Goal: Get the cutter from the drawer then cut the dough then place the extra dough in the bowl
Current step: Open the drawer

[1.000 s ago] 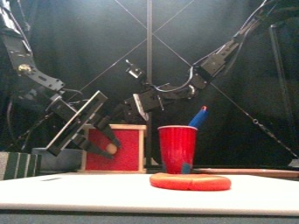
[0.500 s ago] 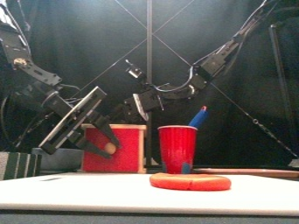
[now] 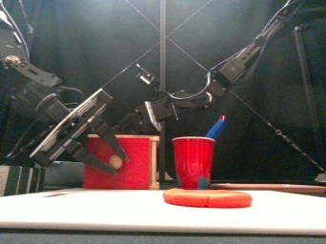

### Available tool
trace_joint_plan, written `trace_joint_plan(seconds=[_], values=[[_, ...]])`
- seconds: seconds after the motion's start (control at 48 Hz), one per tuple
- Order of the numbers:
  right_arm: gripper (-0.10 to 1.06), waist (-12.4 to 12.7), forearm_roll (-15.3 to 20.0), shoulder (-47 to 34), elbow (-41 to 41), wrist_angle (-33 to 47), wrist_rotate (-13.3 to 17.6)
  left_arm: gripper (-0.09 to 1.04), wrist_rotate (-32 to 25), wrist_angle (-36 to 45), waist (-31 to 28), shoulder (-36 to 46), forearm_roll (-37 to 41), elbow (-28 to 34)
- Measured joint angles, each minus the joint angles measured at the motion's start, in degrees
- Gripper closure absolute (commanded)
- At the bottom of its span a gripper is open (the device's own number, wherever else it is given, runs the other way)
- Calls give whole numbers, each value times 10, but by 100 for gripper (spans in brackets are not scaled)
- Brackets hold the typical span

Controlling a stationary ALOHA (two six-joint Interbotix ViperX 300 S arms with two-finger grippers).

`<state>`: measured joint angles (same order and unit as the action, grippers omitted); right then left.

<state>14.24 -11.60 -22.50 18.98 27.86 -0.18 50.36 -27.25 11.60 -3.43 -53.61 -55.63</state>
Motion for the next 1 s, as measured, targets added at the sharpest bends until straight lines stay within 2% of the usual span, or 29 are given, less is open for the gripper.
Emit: trace_joint_plan(seconds=[1.0], values=[[94,4,1,-3,-9,-16,0,39,-1,25,40,13,-4,11]])
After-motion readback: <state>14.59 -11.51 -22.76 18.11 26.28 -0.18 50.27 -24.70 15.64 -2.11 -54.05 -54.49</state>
